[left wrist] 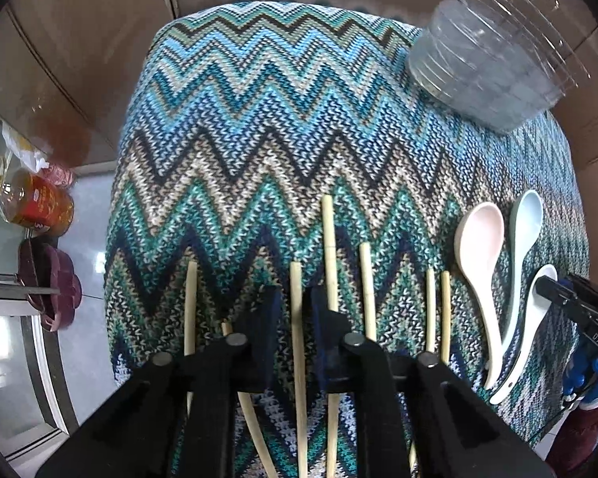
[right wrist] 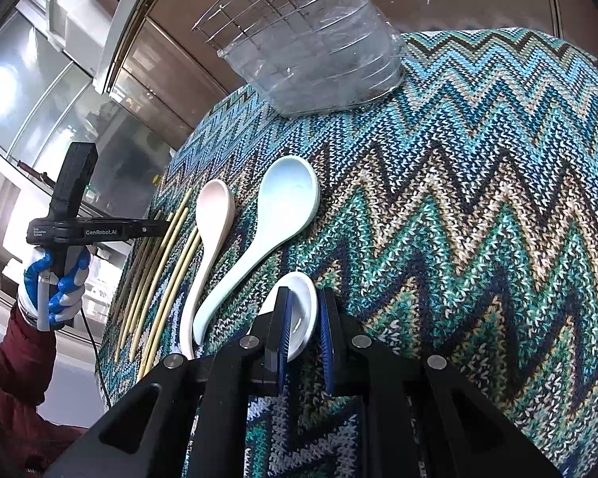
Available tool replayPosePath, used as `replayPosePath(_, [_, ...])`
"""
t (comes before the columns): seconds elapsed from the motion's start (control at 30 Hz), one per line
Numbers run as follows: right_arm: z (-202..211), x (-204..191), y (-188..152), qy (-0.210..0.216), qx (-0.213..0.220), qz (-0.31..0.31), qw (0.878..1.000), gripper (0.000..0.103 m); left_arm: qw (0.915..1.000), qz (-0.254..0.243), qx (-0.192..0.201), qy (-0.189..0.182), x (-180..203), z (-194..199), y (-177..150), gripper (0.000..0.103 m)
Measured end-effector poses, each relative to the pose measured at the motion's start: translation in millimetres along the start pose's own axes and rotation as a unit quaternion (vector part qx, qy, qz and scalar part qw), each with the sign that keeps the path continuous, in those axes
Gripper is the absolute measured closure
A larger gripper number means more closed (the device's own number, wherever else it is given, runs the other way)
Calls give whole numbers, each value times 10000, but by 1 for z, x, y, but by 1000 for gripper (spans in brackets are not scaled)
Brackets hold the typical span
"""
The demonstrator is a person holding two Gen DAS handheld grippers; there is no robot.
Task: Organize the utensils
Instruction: 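Lower the right tool onto a white spoon while the left tool reaches a chopstick, then close the right tool on the spoon while the left tool grasps and lifts a chopstick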
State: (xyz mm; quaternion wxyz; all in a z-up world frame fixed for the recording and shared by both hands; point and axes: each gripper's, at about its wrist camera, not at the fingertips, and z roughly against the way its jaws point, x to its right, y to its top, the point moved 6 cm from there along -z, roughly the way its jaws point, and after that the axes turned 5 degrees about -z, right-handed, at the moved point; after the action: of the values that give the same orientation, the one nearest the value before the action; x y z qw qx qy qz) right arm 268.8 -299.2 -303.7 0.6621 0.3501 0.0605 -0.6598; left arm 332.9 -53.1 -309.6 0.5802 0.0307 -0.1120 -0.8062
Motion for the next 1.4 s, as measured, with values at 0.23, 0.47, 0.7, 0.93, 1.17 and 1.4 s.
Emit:
replayPosePath(0.23, [4,-1,-5,40,80,104,9999,94,9992,267,256,-135,-4,11,-3,98])
replayPosePath(0.47, [31,-15,-16,-176,406,378,9983,95,9929,460,1053,-294,-12,59,-20,98])
replayPosePath(0.7, [76,-45,-31,-529,890,710,9921,96,9762,573,2063,-359,-16,126,-39,98])
replayPosePath(0.93, [125,-80,-29,-868,1461,1044,9799,96,9499,677,3015,-472,-4,197,-37,98])
replayPosePath(1.17, [168,-115,23,-1212,2170,1400,9585,96,9097,762,4048,-529,17,272,12,98])
replayPosePath(1.4, [191,-140,105,-1733,2952,1629,9253,96,8609,899,4964,-653,50,320,91,98])
